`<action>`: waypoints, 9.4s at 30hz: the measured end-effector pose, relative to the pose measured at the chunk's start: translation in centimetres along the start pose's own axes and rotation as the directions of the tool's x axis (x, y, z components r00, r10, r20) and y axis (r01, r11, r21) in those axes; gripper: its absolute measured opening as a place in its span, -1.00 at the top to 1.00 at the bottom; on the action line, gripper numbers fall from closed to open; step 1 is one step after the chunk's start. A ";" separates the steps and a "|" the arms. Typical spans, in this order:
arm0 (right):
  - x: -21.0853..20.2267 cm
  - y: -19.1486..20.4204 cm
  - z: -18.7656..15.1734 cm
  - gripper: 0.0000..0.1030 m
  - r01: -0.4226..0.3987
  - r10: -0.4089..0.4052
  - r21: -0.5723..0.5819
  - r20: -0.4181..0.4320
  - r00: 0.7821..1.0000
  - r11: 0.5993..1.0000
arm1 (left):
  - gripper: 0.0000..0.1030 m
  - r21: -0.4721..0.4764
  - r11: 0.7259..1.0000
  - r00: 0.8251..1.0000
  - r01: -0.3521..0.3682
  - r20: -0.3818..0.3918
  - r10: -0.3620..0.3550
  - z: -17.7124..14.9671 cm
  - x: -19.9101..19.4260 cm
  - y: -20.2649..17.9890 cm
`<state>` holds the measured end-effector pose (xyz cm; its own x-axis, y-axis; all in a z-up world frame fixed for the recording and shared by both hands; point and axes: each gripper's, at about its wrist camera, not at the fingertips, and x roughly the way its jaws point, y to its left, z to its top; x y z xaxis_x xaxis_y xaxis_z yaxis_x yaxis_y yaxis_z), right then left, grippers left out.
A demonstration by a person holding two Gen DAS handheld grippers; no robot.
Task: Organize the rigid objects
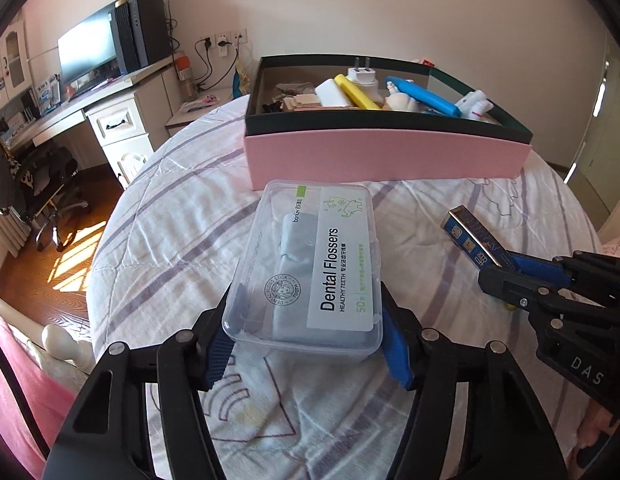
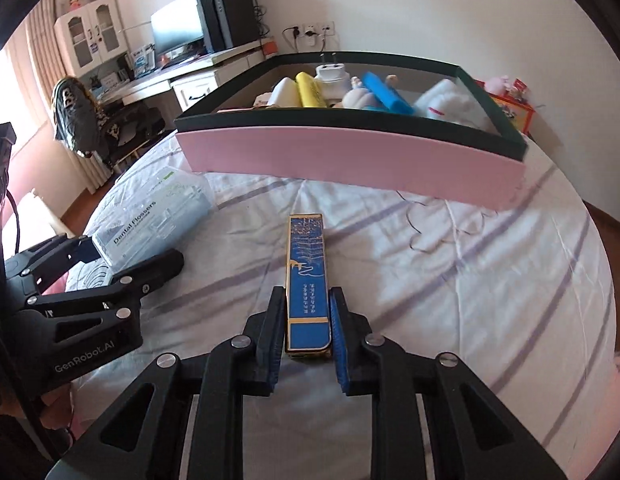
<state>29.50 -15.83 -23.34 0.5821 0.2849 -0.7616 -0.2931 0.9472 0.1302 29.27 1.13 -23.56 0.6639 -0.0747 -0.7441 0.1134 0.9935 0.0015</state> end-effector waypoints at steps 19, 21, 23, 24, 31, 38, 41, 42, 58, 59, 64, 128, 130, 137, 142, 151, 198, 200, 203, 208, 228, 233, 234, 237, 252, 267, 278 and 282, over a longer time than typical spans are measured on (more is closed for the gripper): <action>-3.6 0.2 0.0 0.59 -0.009 0.007 0.010 0.182 0.983 1.000 | -0.18 0.001 1.000 0.990 0.030 0.138 -0.030 0.4 -4.0 -2.8; -5.5 0.6 0.1 0.59 0.003 -0.004 0.003 0.230 0.973 1.000 | -0.18 -0.006 0.999 0.986 0.046 0.163 -0.044 0.6 -5.4 -2.9; -7.4 1.0 0.0 0.59 0.014 -0.013 0.000 0.275 0.961 1.000 | -0.18 -0.009 0.998 0.977 0.056 0.206 -0.053 0.8 -7.4 -3.1; -8.7 1.2 0.0 0.59 0.014 -0.013 -0.002 0.306 0.952 1.000 | -0.18 -0.001 0.998 0.971 0.060 0.234 -0.058 0.9 -8.6 -3.2; -17.6 4.0 -0.1 0.59 0.093 -0.055 -0.051 0.505 0.861 0.994 | -0.19 0.019 1.000 0.895 0.013 0.446 -0.020 1.5 -18.1 -4.4; -23.8 6.7 -1.4 0.59 0.188 -0.104 -0.065 0.637 0.764 0.980 | -0.19 0.016 1.000 0.825 -0.015 0.565 0.003 0.5 -24.8 -5.0; -25.4 7.6 -1.9 0.59 0.204 -0.115 -0.060 0.661 0.742 0.977 | -0.19 0.017 0.999 0.799 -0.043 0.601 0.024 -0.1 -26.7 -5.5; -25.8 7.8 -2.0 0.59 0.207 -0.115 -0.060 0.665 0.738 0.977 | -0.19 0.017 0.999 0.794 -0.046 0.607 0.026 -0.2 -27.2 -5.6; -28.3 9.3 -3.6 0.59 0.237 -0.130 -0.059 0.696 0.706 0.970 | -0.18 0.006 0.998 0.757 -0.066 0.651 0.046 -1.4 -30.6 -6.1; -28.3 9.2 -3.6 0.59 0.237 -0.130 -0.060 0.695 0.707 0.970 | -0.18 0.006 0.998 0.759 -0.065 0.650 0.045 -1.3 -30.7 -6.1; -27.4 9.0 -2.4 0.59 0.237 -0.130 -0.064 0.684 0.718 0.969 | -0.18 0.005 0.998 0.768 -0.070 0.639 0.051 -0.4 -29.8 -5.7; 3.1 -9.3 15.7 -0.96 0.189 -0.222 0.140 0.286 0.932 0.972 | -1.00 -0.003 1.000 0.967 -0.025 0.254 0.025 17.7 5.7 -1.7; 2.5 -9.7 15.5 -1.00 0.182 -0.219 0.150 0.289 0.932 0.972 | -1.00 0.000 1.000 0.965 -0.023 0.260 0.022 17.5 5.0 -1.6; 0.5 -9.2 13.9 -1.00 0.180 -0.215 0.146 0.282 0.935 0.973 | -1.00 0.031 0.997 0.968 -0.066 0.245 0.056 16.3 3.2 -1.7; -1.3 -7.9 12.2 -1.00 0.167 -0.200 0.139 0.277 0.940 0.976 | -1.00 0.018 0.998 0.967 -0.068 0.246 0.061 15.2 1.1 -1.6; -7.1 -4.4 9.7 -1.00 0.157 -0.184 0.106 0.328 0.927 0.982 | -1.00 0.000 0.999 0.953 -0.052 0.297 0.050 12.9 -5.5 -1.9; -37.3 10.9 -5.5 -1.00 0.290 -0.258 0.079 0.708 0.657 0.954 | -1.00 -0.053 0.994 0.672 -0.091 0.734 0.100 -3.4 -40.7 -4.1; -37.2 10.9 -5.6 -1.00 0.291 -0.260 0.079 0.706 0.659 0.953 | -1.00 -0.056 0.994 0.676 -0.091 0.730 0.103 -3.6 -40.9 -4.0; -37.0 10.8 -5.6 -1.00 0.288 -0.258 0.078 0.703 0.663 0.954 | -1.00 -0.056 0.994 0.680 -0.090 0.726 0.103 -3.5 -40.9 -4.0; -37.0 10.6 -5.7 -1.00 0.288 -0.259 0.078 0.700 0.665 0.954 | -1.00 -0.056 0.994 0.681 -0.090 0.725 0.103 -3.6 -41.0 -4.0; -36.8 10.6 -5.8 -1.00 0.288 -0.258 0.076 0.695 0.671 0.954 | -1.00 -0.058 0.994 0.685 -0.092 0.721 0.106 -3.5 -40.6 -3.8; -36.8 10.6 -5.8 -1.00 0.289 -0.259 0.077 0.695 0.671 0.954 | -1.00 -0.058 0.994 0.686 -0.092 0.720 0.105 -3.6 -40.6 -3.8; -36.8 10.6 -5.8 -1.00 0.288 -0.258 0.076 0.695 0.671 0.954 | -1.00 -0.058 0.994 0.685 -0.092 0.721 0.105 -3.6 -40.6 -3.8; -36.8 10.6 -5.8 -1.00 0.289 -0.258 0.076 0.695 0.671 0.954 | -1.00 -0.057 0.994 0.684 -0.092 0.722 0.105 -3.5 -40.6 -3.8; -36.5 10.5 -5.8 -1.00 0.287 -0.257 0.077 0.696 0.671 0.955 | -1.00 -0.061 0.994 0.683 -0.088 0.723 0.105 -3.4 -40.4 -3.8; -36.6 10.8 -5.9 -1.00 0.288 -0.258 0.077 0.698 0.668 0.955 | -1.00 -0.061 0.994 0.682 -0.089 0.724 0.105 -3.4 -40.3 -3.8; -36.6 10.8 -5.9 -1.00 0.286 -0.256 0.076 0.698 0.669 0.955 | -1.00 -0.062 0.994 0.681 -0.090 0.724 0.107 -3.3 -40.4 -3.8; -36.6 11.1 -5.9 -1.00 0.287 -0.252 0.070 0.698 0.670 0.955 | -1.00 -0.063 0.994 0.681 -0.091 0.724 0.108 -3.3 -40.5 -3.8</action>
<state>0.46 -16.64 2.21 0.9935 0.0549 -0.1001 -0.0601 0.9969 -0.0498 -0.54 0.72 4.37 0.9997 -0.0050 -0.0233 0.0057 0.9996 0.0273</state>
